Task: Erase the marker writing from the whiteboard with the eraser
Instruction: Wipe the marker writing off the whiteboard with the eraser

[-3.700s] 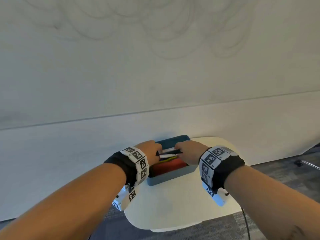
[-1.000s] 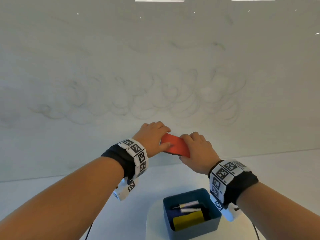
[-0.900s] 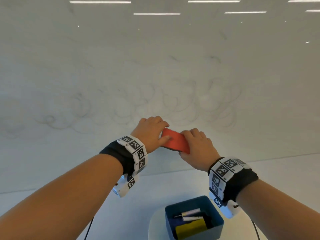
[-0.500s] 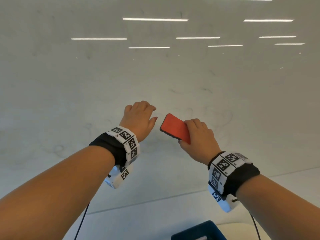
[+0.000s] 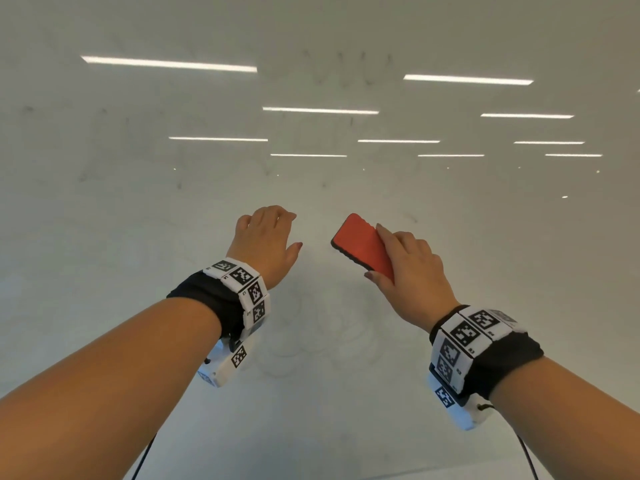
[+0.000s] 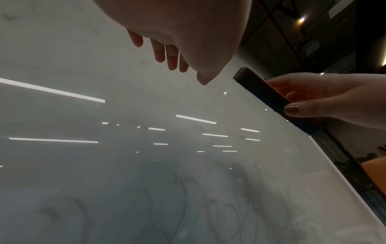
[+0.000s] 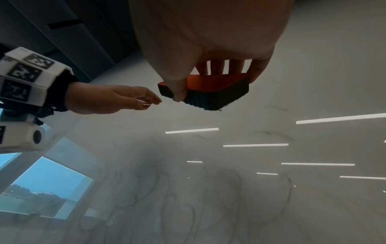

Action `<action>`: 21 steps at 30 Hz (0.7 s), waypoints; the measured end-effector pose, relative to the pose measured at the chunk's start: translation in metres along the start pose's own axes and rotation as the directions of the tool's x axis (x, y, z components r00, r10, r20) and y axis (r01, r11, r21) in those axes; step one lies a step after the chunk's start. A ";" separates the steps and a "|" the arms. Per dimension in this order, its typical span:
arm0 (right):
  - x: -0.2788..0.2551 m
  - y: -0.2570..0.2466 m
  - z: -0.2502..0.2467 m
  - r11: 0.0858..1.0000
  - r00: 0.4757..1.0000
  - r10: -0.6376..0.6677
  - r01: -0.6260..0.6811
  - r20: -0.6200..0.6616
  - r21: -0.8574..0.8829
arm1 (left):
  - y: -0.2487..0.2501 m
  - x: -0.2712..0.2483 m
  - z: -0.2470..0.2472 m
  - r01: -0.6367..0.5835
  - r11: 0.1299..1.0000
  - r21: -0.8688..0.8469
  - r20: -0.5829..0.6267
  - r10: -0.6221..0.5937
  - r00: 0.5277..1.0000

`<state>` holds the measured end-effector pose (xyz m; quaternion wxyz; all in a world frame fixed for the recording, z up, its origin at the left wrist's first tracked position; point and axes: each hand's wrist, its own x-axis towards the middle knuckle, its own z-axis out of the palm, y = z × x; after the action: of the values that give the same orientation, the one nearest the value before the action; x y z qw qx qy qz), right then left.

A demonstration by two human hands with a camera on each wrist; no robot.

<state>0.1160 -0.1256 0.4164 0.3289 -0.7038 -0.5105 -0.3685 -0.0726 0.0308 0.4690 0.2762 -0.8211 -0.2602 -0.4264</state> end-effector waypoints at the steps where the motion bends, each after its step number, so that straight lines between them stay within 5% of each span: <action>1: 0.004 0.007 -0.002 1.000 1.000 -0.016 0.015 -0.008 -0.004 | 0.004 0.005 -0.001 0.010 1.000 0.006 -0.007 -0.010 1.000; 21: 0.038 0.129 0.004 0.992 0.994 -0.101 0.104 -0.045 0.068 | 0.095 0.048 0.047 0.152 0.988 0.016 -0.007 -0.152 0.988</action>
<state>0.2490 -0.1381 0.4356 0.3447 -0.6570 -0.5515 -0.3813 0.0407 0.0040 0.4645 0.2503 -0.7953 -0.3245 -0.4467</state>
